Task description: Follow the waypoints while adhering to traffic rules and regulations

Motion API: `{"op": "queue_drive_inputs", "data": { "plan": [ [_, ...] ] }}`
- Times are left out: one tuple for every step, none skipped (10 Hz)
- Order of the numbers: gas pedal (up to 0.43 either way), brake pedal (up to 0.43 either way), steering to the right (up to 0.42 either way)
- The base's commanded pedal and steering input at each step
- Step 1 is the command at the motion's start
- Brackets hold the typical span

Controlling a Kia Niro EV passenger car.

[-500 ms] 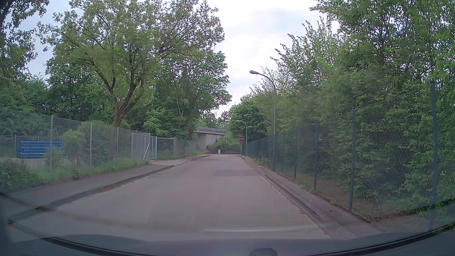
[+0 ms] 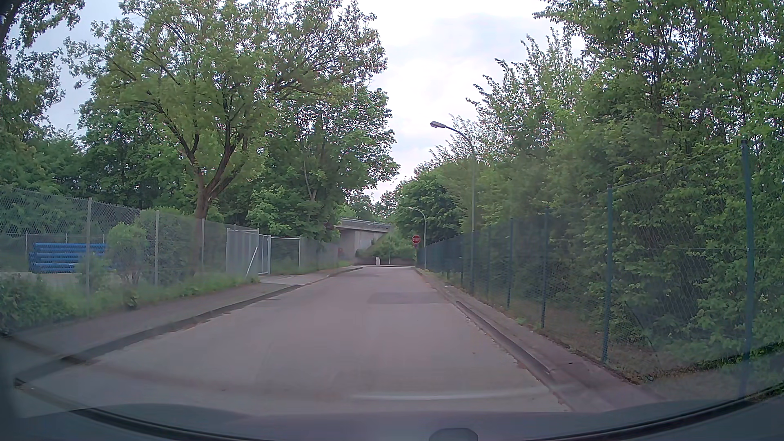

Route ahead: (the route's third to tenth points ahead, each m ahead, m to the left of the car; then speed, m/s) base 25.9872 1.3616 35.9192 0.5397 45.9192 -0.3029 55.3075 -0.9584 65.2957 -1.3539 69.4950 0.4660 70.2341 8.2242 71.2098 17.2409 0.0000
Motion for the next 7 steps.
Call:
{"op": "queue_drive_inputs", "data": {
  "plan": [
    [0.000, 0.415, -0.104],
    [0.000, 0.415, -0.104],
    [0.000, 0.415, -0.104],
    [0.000, 0.415, -0.104],
    [0.000, 0.415, -0.104],
    [0.000, 0.409, -0.106],
    [0.000, 0.409, -0.112]
  ]
}}
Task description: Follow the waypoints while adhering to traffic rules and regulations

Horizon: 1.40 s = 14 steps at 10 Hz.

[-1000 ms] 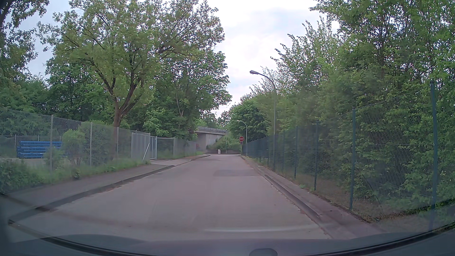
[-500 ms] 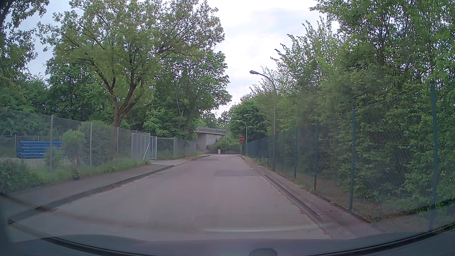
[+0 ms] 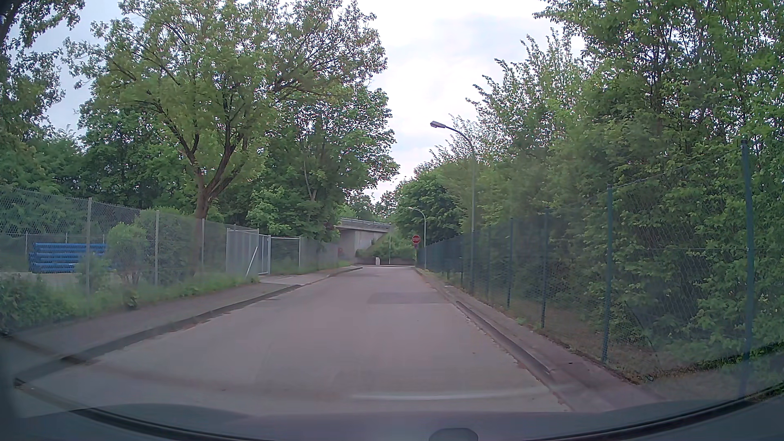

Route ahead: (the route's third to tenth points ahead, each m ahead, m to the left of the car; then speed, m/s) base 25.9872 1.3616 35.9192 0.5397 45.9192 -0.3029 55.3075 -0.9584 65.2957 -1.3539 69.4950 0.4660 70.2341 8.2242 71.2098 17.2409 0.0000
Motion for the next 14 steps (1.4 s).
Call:
{"op": "queue_drive_inputs", "data": {
  "plan": [
    [0.000, 0.409, -0.116],
    [0.000, 0.409, -0.119],
    [0.000, 0.409, -0.119],
    [0.000, 0.409, -0.119],
    [0.000, 0.415, -0.116],
    [0.000, 0.409, -0.113],
    [0.000, 0.415, -0.113],
    [0.000, 0.415, -0.113],
    [0.000, 0.409, -0.113],
    [0.000, 0.409, -0.115],
    [0.000, 0.409, -0.116],
    [0.000, 0.409, -0.115],
    [0.000, 0.409, -0.112],
    [0.000, 0.409, -0.108]
  ]
}}
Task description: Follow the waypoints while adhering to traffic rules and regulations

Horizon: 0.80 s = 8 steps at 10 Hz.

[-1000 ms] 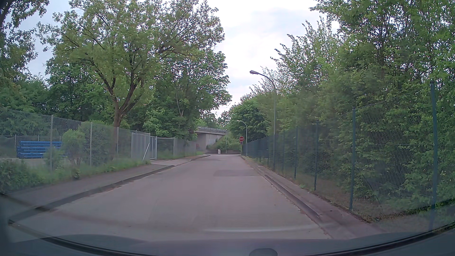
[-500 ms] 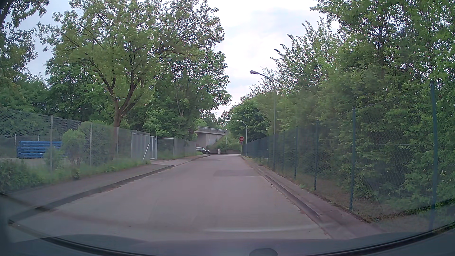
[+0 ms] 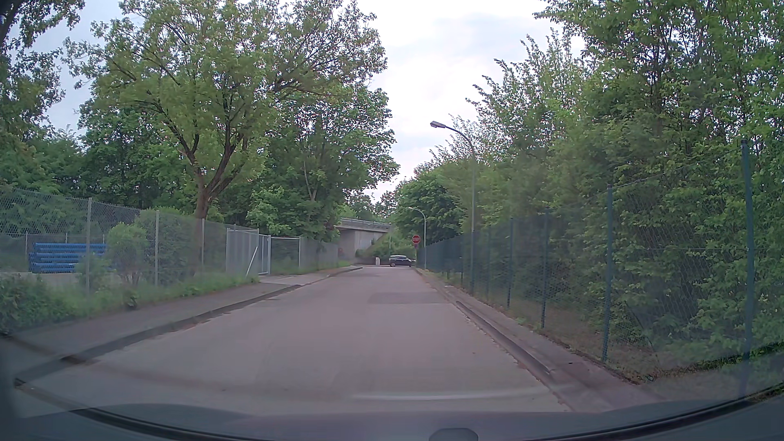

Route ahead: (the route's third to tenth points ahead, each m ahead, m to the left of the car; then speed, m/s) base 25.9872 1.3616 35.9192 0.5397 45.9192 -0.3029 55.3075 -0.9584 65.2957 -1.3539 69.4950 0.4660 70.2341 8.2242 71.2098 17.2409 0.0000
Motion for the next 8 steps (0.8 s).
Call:
{"op": "queue_drive_inputs", "data": {
  "plan": [
    [0.000, 0.402, -0.104],
    [0.000, 0.402, -0.100],
    [0.000, 0.409, -0.099],
    [0.000, 0.409, -0.098],
    [0.000, 0.409, -0.097],
    [0.000, 0.409, -0.096],
    [0.000, 0.409, -0.096],
    [0.000, 0.409, -0.095]
  ]
}}
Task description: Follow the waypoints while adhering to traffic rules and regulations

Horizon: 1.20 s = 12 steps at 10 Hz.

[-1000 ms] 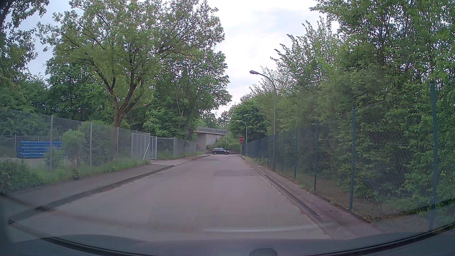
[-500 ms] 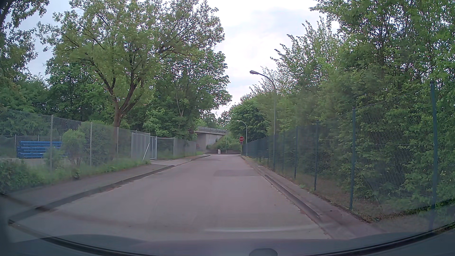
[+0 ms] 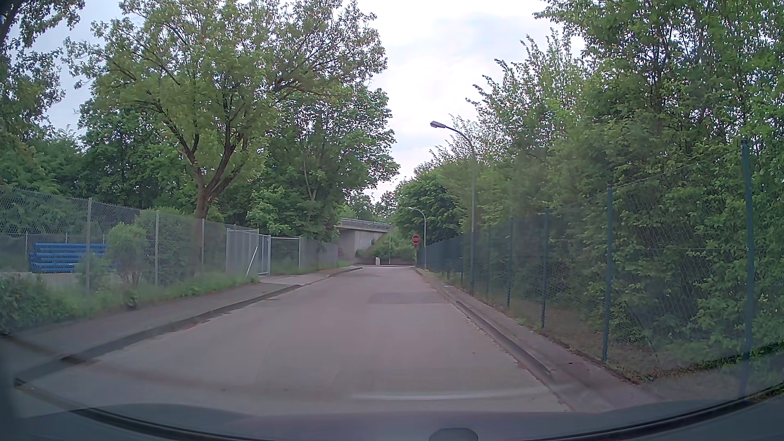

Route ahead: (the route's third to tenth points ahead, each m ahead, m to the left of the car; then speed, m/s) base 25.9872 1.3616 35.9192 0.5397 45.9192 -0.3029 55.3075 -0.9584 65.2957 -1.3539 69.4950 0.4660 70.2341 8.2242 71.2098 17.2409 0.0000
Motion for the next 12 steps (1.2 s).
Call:
{"op": "queue_drive_inputs", "data": {
  "plan": [
    [0.000, 0.409, -0.096],
    [0.000, 0.409, -0.095],
    [0.000, 0.409, -0.094],
    [0.000, 0.402, -0.093],
    [0.000, 0.409, -0.093],
    [0.000, 0.409, -0.093],
    [0.000, 0.409, -0.092],
    [0.000, 0.409, -0.092],
    [0.000, 0.409, -0.091],
    [0.000, 0.409, -0.085],
    [0.000, 0.409, -0.074],
    [0.000, 0.409, -0.064]
  ]
}}
